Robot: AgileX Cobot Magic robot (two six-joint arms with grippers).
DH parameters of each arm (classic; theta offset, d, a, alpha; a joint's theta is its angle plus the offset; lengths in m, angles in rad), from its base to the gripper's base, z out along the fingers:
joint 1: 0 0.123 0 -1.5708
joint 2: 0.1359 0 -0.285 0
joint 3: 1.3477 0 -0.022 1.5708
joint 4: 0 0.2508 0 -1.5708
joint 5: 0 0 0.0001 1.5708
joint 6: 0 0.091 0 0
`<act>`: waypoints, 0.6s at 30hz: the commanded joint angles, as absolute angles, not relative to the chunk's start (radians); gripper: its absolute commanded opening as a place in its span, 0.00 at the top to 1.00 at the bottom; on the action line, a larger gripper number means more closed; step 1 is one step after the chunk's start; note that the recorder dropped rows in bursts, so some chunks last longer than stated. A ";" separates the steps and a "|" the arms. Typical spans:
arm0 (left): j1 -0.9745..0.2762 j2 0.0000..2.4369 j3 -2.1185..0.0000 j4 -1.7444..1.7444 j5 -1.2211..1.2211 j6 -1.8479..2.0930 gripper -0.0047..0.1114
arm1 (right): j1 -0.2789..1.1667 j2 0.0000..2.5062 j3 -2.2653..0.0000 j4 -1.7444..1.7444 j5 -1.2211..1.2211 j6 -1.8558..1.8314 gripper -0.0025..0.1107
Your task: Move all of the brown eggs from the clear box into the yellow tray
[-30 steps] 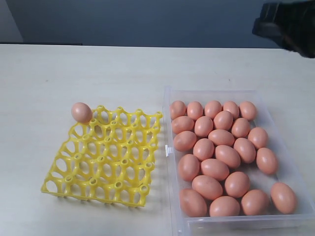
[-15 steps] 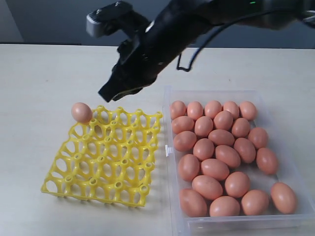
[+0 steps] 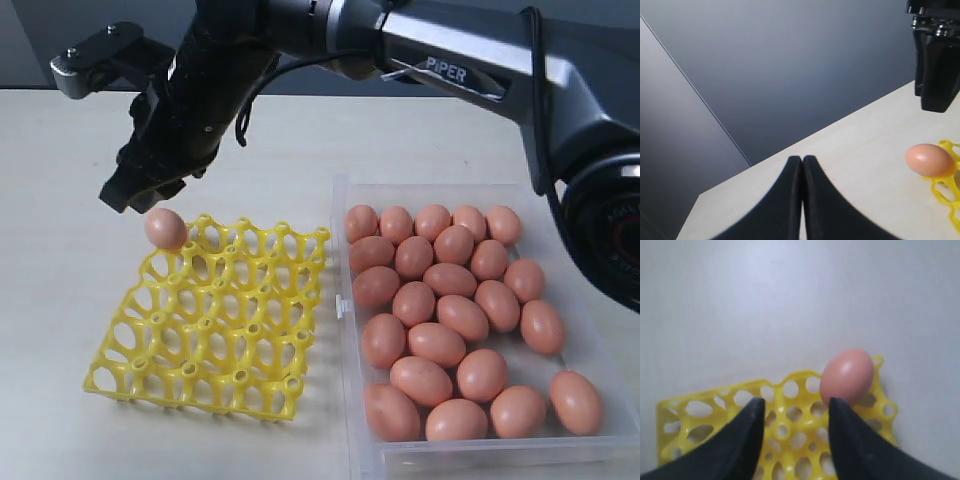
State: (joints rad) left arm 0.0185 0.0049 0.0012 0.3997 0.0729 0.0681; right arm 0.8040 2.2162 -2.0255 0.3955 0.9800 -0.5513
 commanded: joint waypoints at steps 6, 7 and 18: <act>0.008 0.000 0.000 0.404 0.067 0.064 0.96 | 0.805 2.303 -2.042 0.369 0.882 -0.451 0.47; 0.008 0.000 0.000 0.404 0.067 0.064 0.96 | 0.805 2.314 -2.042 0.369 0.875 -0.449 0.47; 0.008 0.000 0.000 0.404 0.067 0.064 0.96 | 0.813 2.390 -2.042 0.405 0.820 -0.447 0.47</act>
State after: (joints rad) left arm 0.0185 0.0049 0.0012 0.3997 0.0729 0.0681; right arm 0.8126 2.3814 -2.0370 0.3951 0.8411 -0.4495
